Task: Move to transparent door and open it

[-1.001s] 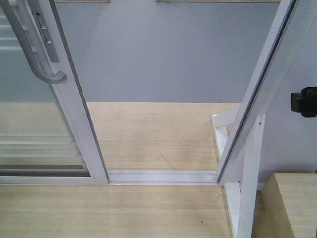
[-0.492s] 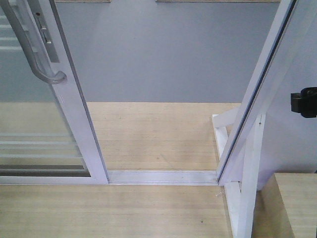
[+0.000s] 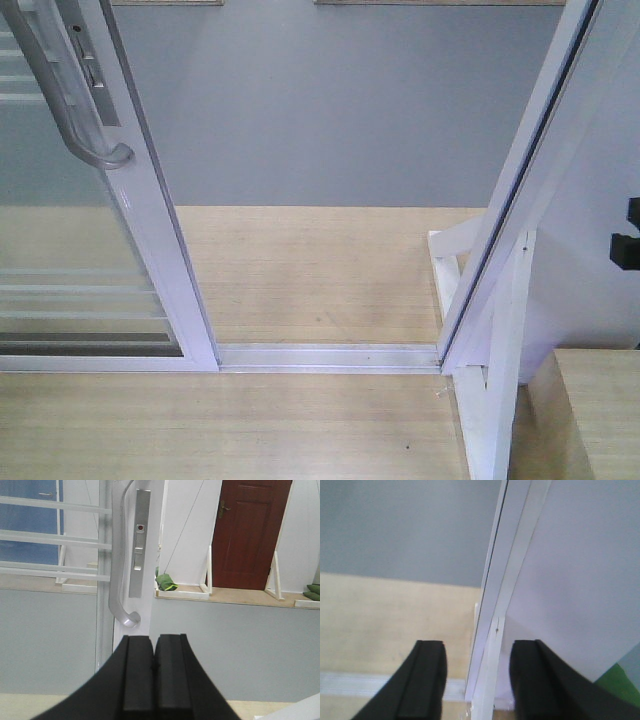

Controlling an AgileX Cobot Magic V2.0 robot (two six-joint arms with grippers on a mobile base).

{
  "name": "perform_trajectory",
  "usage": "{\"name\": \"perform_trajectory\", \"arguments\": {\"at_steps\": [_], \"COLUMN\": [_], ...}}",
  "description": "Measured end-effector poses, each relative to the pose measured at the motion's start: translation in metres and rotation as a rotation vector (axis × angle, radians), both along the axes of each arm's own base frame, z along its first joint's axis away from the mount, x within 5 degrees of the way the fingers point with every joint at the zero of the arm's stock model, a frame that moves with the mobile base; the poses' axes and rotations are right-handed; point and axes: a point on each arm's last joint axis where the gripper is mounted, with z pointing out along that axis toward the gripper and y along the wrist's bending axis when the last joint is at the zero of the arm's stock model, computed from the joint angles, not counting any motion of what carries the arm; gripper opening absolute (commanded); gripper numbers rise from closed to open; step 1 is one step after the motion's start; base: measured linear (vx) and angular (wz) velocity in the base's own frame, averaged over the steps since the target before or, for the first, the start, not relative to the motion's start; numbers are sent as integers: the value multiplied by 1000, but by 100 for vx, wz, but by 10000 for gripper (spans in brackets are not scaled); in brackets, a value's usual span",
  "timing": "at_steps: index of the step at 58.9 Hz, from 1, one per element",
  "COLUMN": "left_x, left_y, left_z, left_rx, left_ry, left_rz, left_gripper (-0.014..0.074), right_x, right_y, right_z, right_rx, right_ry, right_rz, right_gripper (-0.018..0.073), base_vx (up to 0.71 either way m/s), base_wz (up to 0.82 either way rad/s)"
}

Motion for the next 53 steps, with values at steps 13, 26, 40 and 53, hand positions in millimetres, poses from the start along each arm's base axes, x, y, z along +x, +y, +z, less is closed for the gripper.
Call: {"name": "perform_trajectory", "arguments": {"at_steps": [13, 26, 40, 53], "left_x": [0, 0, 0, 0], "left_y": [0, 0, 0, 0], "left_z": [0, 0, 0, 0], "left_rx": [-1, -1, -1, -1], "left_ry": [0, 0, -1, 1], "left_rz": [0, 0, 0, 0], "left_gripper": [3, 3, 3, 3], "right_x": [-51, -85, -100, -100], "right_y": [-5, -2, 0, 0], "right_z": [-27, -76, -94, -95], "right_rx": [5, 84, 89, 95], "right_ry": [-237, -326, -436, -429], "right_rz": [-45, -67, -59, -60], "right_gripper": [-13, -9, -9, -9], "base_vx": [0, 0, 0, 0], "base_wz": [0, 0, 0, 0]}}
